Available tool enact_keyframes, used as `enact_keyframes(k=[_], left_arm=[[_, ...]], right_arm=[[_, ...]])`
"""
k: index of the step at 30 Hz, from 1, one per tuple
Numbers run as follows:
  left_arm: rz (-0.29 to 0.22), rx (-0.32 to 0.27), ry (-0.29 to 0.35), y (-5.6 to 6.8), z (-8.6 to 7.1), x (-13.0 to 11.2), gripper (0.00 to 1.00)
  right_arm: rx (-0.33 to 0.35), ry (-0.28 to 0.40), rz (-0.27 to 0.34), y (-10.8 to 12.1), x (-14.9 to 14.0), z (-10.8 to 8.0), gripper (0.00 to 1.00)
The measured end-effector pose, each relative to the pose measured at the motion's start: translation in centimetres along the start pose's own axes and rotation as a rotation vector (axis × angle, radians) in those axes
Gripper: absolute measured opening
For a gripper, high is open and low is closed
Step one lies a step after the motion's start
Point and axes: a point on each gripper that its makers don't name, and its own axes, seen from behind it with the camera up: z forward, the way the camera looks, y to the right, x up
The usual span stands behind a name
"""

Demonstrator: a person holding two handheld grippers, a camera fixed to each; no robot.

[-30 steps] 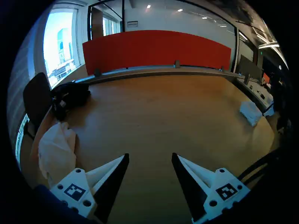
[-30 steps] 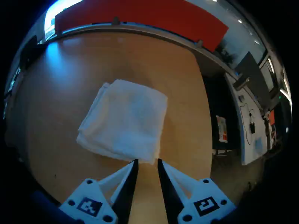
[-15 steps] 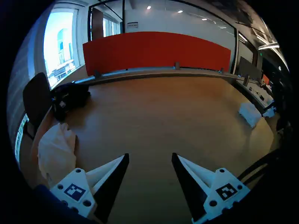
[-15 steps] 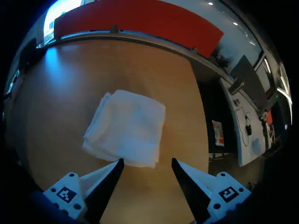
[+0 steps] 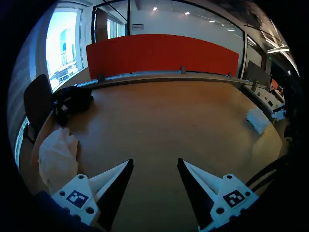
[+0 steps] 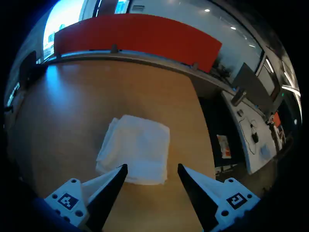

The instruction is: Fold towel

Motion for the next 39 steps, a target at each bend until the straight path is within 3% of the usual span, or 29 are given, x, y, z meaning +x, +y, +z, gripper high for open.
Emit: enact_keyframes(k=[8,17,29,39], left_arm=[[0.006,0.004,0.007,-0.1,0.2,0.4,0.84],[0.007,0.008,0.017,-0.2,0.6,1.1,0.84],[0.000,0.015,0.041,-0.6,1.1,2.3,0.84],[-0.048,0.051,0.171,-2.1,1.2,6.9,0.84]], right_arm=[[-0.042,0.142,0.074,0.3,2.9,-0.8,1.00],[-0.063,0.347,0.185,-0.8,6.9,-2.5,1.00],[-0.053,0.418,0.225,-1.6,8.9,-2.6,1.00],[-0.037,0.454,0.240,-2.1,10.4,-3.3,1.00]])
